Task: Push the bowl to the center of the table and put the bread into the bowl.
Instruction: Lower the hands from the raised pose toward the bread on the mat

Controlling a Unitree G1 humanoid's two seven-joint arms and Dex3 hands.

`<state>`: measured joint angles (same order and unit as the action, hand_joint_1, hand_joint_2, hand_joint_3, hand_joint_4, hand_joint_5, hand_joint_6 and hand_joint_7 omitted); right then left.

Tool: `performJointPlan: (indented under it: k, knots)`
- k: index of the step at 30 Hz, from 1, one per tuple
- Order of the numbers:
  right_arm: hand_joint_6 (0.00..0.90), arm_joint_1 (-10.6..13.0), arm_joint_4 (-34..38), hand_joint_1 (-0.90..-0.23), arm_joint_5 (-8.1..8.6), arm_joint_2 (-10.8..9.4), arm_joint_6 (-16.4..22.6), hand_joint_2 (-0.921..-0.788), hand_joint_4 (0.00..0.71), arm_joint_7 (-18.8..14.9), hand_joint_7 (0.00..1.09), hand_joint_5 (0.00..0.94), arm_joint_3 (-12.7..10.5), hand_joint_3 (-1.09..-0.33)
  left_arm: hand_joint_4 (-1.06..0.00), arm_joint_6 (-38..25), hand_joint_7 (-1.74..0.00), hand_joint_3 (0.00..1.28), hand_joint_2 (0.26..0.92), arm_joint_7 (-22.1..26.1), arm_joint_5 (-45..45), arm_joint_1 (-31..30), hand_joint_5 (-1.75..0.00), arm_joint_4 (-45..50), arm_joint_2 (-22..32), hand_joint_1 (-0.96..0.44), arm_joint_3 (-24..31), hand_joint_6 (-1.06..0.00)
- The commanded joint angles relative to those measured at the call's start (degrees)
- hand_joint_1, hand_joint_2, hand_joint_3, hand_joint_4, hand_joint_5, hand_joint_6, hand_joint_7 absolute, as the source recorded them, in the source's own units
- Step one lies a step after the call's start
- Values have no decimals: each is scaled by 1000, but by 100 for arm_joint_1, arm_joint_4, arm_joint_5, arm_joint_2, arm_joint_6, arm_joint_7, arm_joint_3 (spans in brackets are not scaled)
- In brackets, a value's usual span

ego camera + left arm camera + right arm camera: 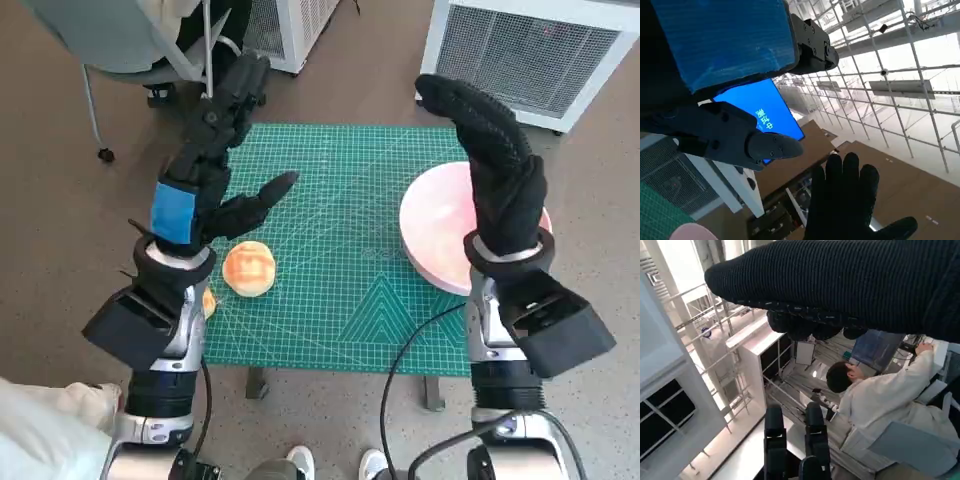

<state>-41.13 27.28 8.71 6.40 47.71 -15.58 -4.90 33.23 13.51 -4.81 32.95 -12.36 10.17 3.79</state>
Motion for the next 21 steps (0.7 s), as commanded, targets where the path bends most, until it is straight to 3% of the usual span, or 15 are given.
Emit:
performJointPlan:
  k: [1,9,10,15,21]
  knots:
    - [-1,142,237,-585,19,176,95,-921,332,12,746,53,-172,-784,-295,11,-18,267,921,20,4,90,0,41,23,-296,-23,-349]
    - [-1,24,927,-565,153,594,430,-921,315,62,712,42,-640,-807,-290,-26,-19,266,921,17,-1,52,0,91,33,-297,-36,-349]
    - [-1,25,1019,-549,142,641,443,-921,292,141,668,30,-726,-832,-289,-26,-18,266,921,24,-15,41,0,94,40,-297,-31,-349]
    - [-1,74,1576,-551,-70,857,393,-921,303,738,720,43,-1125,-840,-289,-21,-19,266,921,65,-98,-11,-1,98,69,-298,1,-349]
    - [-1,51,2523,-548,-264,1147,391,-921,311,1354,736,52,-1374,-819,-290,12,-19,264,921,86,-147,-20,-1,16,72,-301,33,-350]
